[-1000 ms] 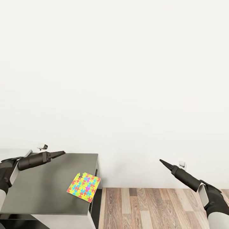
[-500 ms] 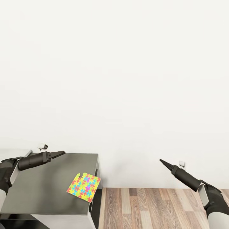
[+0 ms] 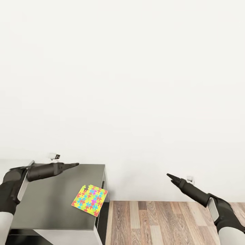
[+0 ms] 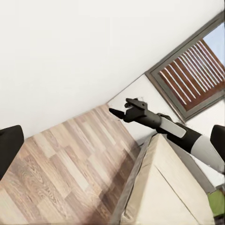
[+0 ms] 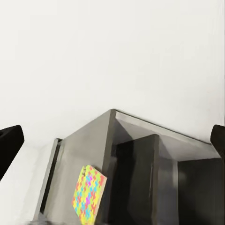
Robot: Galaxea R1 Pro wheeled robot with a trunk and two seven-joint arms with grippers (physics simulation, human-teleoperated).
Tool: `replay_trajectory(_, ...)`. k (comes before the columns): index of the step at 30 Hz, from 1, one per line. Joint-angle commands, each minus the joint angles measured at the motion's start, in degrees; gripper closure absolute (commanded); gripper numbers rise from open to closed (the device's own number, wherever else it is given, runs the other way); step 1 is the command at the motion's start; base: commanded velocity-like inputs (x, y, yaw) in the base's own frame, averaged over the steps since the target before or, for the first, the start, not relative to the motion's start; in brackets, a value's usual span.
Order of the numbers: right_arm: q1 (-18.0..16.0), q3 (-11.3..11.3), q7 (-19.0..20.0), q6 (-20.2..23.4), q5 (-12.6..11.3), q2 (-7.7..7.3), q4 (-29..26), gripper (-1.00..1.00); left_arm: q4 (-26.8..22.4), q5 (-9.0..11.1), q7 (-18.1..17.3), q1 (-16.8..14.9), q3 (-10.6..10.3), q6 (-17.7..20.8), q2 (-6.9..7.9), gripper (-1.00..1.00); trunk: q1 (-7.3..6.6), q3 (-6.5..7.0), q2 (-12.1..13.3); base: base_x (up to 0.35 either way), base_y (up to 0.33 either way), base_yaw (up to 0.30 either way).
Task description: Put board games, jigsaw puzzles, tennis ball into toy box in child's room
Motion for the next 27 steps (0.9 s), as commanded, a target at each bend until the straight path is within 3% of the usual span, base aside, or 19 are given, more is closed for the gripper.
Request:
replay_trajectory(1,-0.1,0.0,-0.5,2.6,-0.3,0.44,0.2,-1.0,-3.0,0.0,-0.2,1.1,-0.1,2.3,-0.36,-1.0,0.04,-0.12,-0.1,0.0,0.0,0.0)
replay_trajectory(3,-0.3,0.1,-1.2,5.6,-0.4,1.12,0.3,-1.0,-6.8,0.0,-0.2,2.6,-0.2,4.8,-0.73,-1.0,0.04,-0.12,-0.1,0.0,0.0,0.0)
replay_trajectory(7,-0.4,0.1,-1.5,7.0,-0.5,1.38,0.5,-1.0,-8.8,0.0,-0.2,3.4,-0.1,6.3,-0.87,-1.0,0.04,-0.12,-0.1,0.0,0.0,0.0)
replay_trajectory(27,-0.3,-0.4,-0.5,6.7,-0.7,1.46,-0.1,-1.0,-9.5,-0.1,-0.2,3.7,0.2,7.5,-0.56,-1.0,0.04,0.62,-0.1,0.0,0.0,0.0)
